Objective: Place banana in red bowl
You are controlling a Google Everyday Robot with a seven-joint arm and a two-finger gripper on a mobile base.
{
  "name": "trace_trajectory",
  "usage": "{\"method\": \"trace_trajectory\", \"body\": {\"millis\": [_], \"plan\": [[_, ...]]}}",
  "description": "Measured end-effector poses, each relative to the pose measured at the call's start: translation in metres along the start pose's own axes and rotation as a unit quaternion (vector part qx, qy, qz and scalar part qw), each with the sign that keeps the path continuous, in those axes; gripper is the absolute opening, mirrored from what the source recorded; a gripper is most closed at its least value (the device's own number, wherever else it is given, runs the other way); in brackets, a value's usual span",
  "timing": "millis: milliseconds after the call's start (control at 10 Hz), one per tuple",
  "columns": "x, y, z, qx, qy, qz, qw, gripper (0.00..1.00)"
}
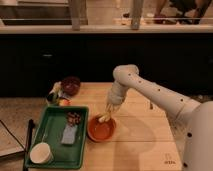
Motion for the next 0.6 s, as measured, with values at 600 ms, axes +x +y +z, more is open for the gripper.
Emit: {"method": "trace_trajectory", "body": {"millis": [600], "plan": [[-0.037, -0.002, 0.002, -0.011, -0.009, -0.074, 0.9972, 0.0]]}}
